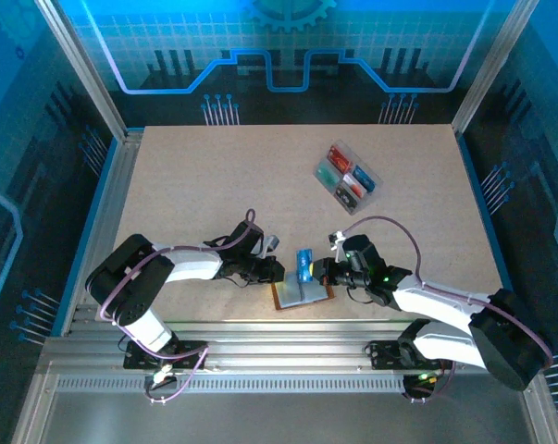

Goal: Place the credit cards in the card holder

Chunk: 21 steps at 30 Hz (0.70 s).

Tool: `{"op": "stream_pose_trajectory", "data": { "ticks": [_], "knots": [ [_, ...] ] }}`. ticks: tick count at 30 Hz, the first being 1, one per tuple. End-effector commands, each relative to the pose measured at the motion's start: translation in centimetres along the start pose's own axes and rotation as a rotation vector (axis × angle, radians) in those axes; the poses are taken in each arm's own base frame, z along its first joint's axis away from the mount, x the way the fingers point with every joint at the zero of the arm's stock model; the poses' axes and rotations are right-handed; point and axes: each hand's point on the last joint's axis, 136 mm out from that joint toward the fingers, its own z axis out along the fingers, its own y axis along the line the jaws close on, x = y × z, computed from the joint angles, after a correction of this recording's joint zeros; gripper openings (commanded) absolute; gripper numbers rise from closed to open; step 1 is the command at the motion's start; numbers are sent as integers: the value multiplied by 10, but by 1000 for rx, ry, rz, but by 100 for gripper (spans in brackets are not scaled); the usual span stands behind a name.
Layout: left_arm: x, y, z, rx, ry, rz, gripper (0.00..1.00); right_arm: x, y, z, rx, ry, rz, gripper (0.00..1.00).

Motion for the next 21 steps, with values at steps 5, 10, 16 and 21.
{"op": "stream_pose_trajectory", "data": {
  "ticks": [5,10,16,21],
  "knots": [
    [36,44,3,-156,98,-64,16,-2,-4,2,24,9,6,0],
    [36,44,4,-155,98,-64,16,-2,-2,6,14,16,7,0],
    [36,44,4,-154,100,-64,16,0,0,8,-2,27,17,0],
    [37,44,4,-155,101,-64,16,0,6,10,-30,39,23,0]
  ]
}}
